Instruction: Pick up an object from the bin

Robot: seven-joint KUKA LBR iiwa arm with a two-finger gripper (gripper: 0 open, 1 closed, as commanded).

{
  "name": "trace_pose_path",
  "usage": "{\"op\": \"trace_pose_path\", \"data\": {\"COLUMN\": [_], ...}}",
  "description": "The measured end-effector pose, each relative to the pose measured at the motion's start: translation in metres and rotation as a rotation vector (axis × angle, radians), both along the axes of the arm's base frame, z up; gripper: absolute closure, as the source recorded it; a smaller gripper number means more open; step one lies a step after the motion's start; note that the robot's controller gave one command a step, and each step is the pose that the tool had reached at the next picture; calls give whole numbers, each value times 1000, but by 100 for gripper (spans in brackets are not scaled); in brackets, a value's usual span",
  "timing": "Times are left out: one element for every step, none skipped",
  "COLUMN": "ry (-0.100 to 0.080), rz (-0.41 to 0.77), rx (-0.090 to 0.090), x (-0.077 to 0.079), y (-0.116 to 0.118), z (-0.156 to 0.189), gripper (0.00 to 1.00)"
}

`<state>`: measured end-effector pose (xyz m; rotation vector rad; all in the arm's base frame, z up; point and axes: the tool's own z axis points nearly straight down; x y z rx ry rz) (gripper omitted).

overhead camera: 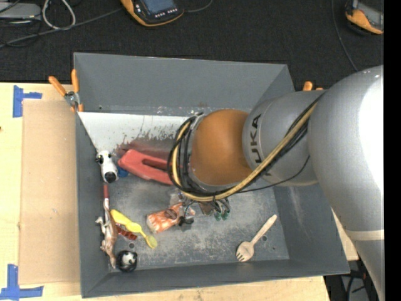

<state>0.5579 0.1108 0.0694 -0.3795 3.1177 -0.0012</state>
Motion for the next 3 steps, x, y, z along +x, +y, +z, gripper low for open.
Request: {"op": "trace_pose_path", "data": {"ry": [0,7,7], "rz": [-1,-11,10], "rx": [0,-1,-1], "x": [0,-11,-15], "y": [0,-10,-19], "z": [0,57,133], "gripper": [100,100,100]}}
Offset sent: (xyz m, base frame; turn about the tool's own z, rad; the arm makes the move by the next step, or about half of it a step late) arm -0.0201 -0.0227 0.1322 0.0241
